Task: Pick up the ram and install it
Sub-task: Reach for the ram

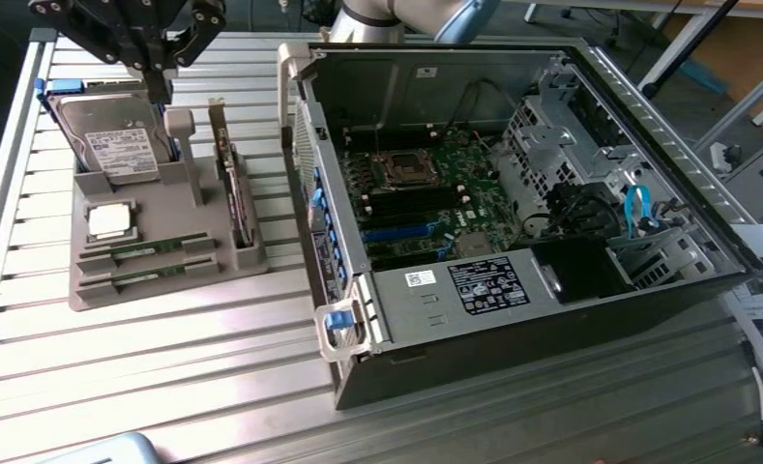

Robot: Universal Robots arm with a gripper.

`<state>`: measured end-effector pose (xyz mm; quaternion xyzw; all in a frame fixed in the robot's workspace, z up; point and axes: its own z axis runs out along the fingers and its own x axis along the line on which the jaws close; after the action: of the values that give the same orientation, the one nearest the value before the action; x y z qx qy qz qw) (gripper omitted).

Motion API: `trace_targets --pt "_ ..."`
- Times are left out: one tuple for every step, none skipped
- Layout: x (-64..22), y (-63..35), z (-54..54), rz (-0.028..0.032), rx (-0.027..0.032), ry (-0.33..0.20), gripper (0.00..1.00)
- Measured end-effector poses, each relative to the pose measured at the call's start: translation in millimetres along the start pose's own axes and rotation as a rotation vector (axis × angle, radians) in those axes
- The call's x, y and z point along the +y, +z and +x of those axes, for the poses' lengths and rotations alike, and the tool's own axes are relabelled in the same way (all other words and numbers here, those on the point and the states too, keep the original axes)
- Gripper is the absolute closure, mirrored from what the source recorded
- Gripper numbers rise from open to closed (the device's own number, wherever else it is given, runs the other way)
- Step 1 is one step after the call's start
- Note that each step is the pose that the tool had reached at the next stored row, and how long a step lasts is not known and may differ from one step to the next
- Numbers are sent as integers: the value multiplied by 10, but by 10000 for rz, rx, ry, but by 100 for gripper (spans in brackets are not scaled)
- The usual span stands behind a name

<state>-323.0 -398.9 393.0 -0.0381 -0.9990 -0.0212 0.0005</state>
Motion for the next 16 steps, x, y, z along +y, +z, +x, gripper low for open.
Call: trace_targets --pt "-2 0 22 1 4 0 89" --pt "-3 0 41 1 8 0 89" --pt "-5 0 62 1 12 0 89" --pt "-6 0 80 2 17 0 89" --pt "-8 0 98 2 20 0 89" --pt "-9 0 117 2 25 0 89" --pt "-10 0 132 2 28 0 89" --pt "-12 0 153 3 32 1 89" --pt "-13 1 173 2 36 1 89" --pt "-15 1 193 2 39 2 89" --pt "-16 0 212 3 43 2 89" --pt "-18 0 230 4 47 2 89" --pt "-19 1 253 4 50 2 89" --pt "-21 0 272 4 54 2 89" --pt "-23 0 296 5 58 3 89" --pt "-24 0 315 5 63 2 89"
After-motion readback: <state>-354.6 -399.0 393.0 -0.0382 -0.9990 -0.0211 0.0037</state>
